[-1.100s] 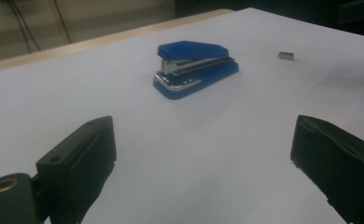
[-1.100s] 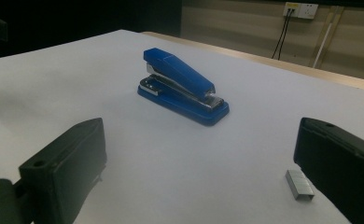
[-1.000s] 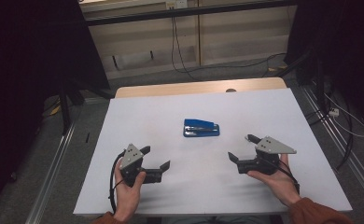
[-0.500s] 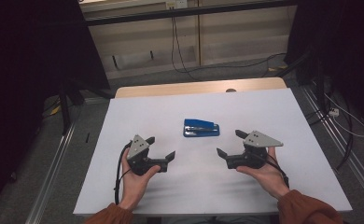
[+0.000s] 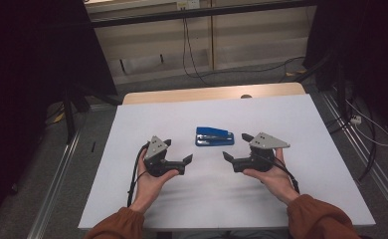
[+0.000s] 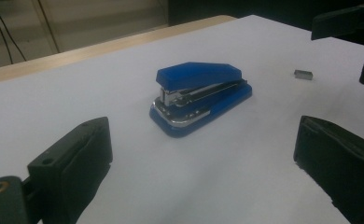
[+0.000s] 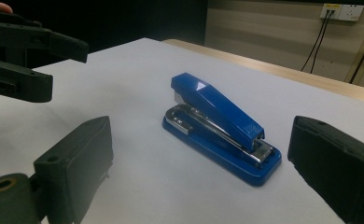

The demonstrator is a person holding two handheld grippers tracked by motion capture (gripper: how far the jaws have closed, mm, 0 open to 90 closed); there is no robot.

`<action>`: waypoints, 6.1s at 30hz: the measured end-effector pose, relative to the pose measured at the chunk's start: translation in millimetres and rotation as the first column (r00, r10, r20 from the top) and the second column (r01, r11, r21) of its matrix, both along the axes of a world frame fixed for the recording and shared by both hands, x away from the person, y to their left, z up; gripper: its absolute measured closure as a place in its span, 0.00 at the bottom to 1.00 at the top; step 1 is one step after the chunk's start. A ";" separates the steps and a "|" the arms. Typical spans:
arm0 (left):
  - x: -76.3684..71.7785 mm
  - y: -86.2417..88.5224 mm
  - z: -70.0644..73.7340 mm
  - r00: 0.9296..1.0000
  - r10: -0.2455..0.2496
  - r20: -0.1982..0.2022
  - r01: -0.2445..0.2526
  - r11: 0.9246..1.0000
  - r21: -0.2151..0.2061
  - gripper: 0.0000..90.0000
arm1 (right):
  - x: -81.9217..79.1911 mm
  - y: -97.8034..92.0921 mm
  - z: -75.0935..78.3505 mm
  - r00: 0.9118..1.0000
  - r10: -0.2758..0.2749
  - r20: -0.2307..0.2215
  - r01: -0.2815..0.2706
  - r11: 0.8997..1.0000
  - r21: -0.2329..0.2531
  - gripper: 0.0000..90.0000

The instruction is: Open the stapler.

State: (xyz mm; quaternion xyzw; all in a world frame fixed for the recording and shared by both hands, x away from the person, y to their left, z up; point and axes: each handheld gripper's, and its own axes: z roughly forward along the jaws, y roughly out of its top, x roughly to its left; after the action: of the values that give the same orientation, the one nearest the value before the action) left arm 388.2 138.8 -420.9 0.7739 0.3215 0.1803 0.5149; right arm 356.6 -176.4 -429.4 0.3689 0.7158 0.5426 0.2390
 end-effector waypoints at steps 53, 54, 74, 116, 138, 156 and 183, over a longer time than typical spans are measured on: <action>88.9 -21.1 -4.2 0.998 0.051 -0.044 -0.047 0.995 0.090 0.07 | 67.2 43.1 -13.4 0.996 0.059 -0.074 -0.060 0.998 -0.014 0.95; 89.4 -21.3 -5.3 0.998 0.052 -0.047 -0.047 0.995 0.091 0.07 | 67.7 43.7 -13.4 0.995 0.067 -0.075 -0.069 0.998 -0.013 0.98; 87.1 -18.1 -8.7 0.994 0.006 -0.112 0.005 0.996 0.092 0.68 | 79.4 54.4 -17.1 0.984 0.097 -0.147 -0.114 0.988 -0.106 1.00; 86.6 -43.7 -24.6 0.989 -0.037 -0.147 0.060 0.986 0.159 1.00 | 88.1 58.6 -31.0 0.967 0.054 -0.248 -0.109 0.970 -0.215 1.00; 85.9 -43.3 -22.1 0.988 -0.047 -0.145 0.067 0.988 0.139 1.00 | 85.1 62.4 -30.5 0.968 0.055 -0.244 -0.112 0.967 -0.228 1.00; 87.1 -45.2 -11.9 0.991 -0.054 -0.122 0.066 0.993 0.094 1.00 | 85.4 61.5 -30.0 0.966 0.051 -0.255 -0.109 0.970 -0.219 1.00; 91.1 -49.5 -3.9 0.994 -0.067 -0.091 0.076 0.993 0.095 1.00 | 85.3 61.5 -29.3 0.971 0.034 -0.237 -0.086 0.973 -0.214 1.00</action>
State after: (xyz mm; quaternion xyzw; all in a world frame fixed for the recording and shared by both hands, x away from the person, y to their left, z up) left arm 479.3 89.3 -424.8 0.8165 0.3064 0.1433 0.4680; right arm 441.9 -115.0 -458.6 0.3789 0.8058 0.4194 0.1770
